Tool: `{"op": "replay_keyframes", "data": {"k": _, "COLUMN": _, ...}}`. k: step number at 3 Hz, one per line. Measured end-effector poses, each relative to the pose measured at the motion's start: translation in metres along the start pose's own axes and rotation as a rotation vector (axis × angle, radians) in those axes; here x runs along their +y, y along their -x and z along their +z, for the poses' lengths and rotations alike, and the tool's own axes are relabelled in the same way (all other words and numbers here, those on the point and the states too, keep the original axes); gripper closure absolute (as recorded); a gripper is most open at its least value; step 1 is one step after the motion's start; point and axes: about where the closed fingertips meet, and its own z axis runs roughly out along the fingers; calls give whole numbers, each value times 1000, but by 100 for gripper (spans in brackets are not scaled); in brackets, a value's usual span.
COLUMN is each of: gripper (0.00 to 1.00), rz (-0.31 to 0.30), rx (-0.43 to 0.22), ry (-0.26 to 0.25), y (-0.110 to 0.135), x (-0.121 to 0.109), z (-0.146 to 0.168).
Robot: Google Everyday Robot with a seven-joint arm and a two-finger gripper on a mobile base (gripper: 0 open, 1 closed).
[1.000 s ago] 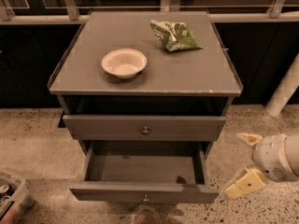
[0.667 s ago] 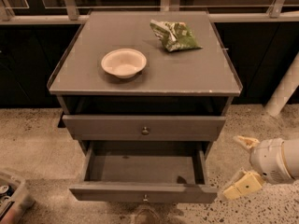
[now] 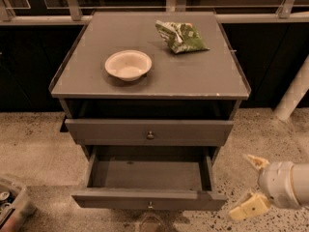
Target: Close middle drawer
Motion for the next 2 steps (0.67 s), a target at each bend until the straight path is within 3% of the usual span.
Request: {"op": "replay_keyframes", "data": {"k": 2, "gripper": 0, "rz": 224, "rx": -152, "ry": 81, "y": -106, "x": 24, "z": 80}}
